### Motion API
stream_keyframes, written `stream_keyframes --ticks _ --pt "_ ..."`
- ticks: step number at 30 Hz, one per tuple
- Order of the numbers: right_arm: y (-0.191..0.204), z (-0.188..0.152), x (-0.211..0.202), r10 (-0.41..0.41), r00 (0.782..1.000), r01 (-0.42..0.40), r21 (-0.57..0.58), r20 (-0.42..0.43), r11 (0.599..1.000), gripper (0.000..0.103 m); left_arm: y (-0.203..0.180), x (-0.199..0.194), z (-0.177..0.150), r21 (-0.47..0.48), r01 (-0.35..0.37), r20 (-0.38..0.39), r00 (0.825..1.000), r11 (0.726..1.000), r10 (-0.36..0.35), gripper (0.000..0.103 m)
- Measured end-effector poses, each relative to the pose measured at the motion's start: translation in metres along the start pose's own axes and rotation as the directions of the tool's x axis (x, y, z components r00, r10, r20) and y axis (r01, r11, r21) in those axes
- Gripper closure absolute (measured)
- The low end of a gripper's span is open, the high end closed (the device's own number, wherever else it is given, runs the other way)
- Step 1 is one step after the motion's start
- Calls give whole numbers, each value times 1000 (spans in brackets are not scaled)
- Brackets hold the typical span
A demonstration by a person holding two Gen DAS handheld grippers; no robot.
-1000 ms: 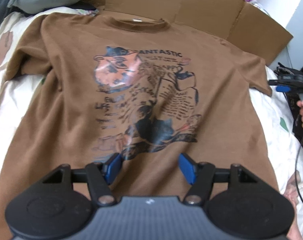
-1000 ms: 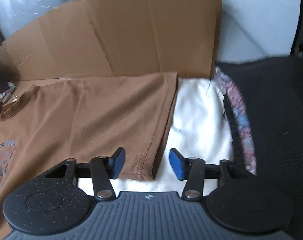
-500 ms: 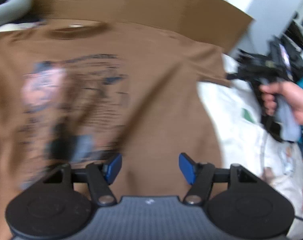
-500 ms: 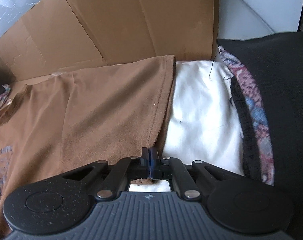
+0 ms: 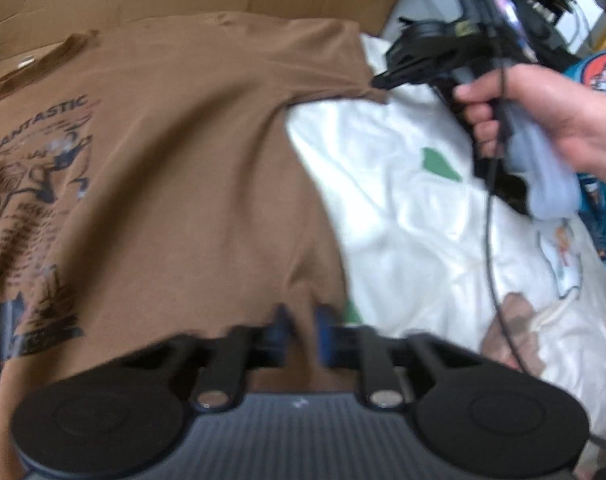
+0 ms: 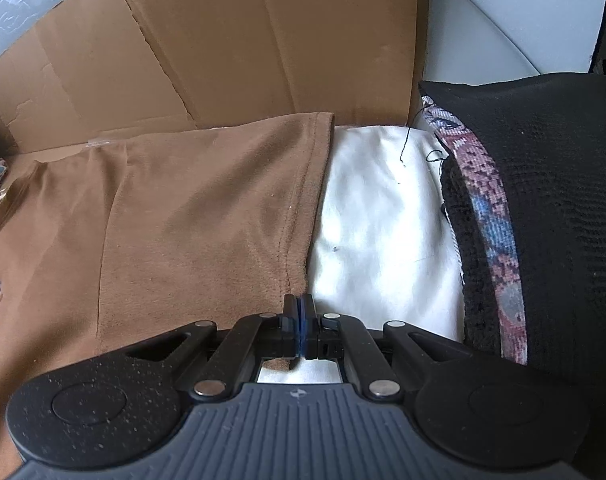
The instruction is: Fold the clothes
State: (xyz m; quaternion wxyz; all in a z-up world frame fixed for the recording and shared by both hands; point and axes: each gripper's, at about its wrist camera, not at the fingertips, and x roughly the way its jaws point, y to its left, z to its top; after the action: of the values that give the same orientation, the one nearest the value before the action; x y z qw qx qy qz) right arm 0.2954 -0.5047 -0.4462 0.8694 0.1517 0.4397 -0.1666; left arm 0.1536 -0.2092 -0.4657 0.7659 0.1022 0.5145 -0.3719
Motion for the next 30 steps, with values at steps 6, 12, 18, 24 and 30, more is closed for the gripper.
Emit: stream_keyframes --ticks 6,12,18,24,30 --pt "1 6 -7 -3 999 3 -7 32 1000 103 5 -12 0 -45 77 37 996 996 -75 100" --pt "3 9 -8 -20 999 20 -19 45 1000 103 -3 -16 -4 -51 133 42 991 990 -131 101" --pt "5 6 -8 -40 998 41 -24 49 999 103 -3 -15 3 -63 142 52 989 988 -139 101" --pt "5 5 -7 -95 995 95 7 4 995 101 7 -13 5 -77 90 -15 996 993 -91 83" --pt "21 2 -34 -63 995 66 -50 73 997 65 30 -43 8 -94 35 33 999 995 -32 54"
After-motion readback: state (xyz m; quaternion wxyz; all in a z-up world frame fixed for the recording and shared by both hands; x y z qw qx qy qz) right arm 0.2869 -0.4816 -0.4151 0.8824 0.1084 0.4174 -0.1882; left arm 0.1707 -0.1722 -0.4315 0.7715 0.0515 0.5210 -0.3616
